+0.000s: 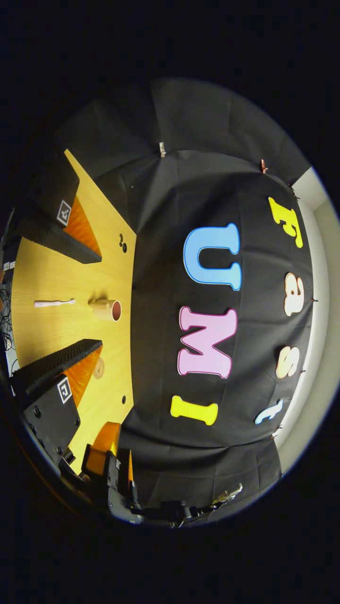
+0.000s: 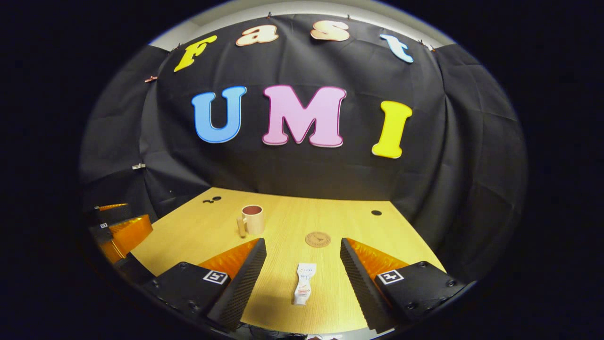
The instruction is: Put the toothbrush and toothpaste on the desktop into the cup, then pick up the cup and place it on the coaster on the desktop.
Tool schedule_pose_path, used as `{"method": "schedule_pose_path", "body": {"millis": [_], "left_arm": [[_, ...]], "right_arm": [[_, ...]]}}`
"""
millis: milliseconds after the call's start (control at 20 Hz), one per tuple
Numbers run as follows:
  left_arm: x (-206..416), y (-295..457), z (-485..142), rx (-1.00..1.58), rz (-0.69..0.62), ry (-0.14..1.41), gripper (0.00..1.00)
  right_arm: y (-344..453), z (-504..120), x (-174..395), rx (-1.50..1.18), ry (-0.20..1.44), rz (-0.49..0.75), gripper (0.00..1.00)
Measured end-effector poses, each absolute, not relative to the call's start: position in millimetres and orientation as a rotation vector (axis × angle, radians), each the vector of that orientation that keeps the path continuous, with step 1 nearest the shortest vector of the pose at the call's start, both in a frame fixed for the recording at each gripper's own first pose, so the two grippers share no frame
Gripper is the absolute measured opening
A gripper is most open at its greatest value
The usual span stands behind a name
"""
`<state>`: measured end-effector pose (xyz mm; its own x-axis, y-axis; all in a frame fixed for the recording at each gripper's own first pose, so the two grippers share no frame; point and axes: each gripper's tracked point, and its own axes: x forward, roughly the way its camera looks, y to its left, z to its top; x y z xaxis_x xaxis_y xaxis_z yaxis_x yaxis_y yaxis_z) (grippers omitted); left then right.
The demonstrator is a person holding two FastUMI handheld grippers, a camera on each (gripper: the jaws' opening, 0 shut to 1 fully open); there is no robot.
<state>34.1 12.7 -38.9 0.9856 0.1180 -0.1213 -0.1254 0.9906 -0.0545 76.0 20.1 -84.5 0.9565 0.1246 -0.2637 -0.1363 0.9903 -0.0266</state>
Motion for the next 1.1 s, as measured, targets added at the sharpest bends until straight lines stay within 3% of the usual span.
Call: {"method": "schedule_pose_path", "body": {"millis": [400,1100], "left_arm": [[50,19,-63,-0.040,0.194,0.231,0.98],[69,25,-90,-0.009,0.299,0.368,1.00]], "right_arm": [[19,-171,126,-0.031,0.535,0.152,0.98],[5,-321,158,-0.006,0.938,0.126,0.98]]}}
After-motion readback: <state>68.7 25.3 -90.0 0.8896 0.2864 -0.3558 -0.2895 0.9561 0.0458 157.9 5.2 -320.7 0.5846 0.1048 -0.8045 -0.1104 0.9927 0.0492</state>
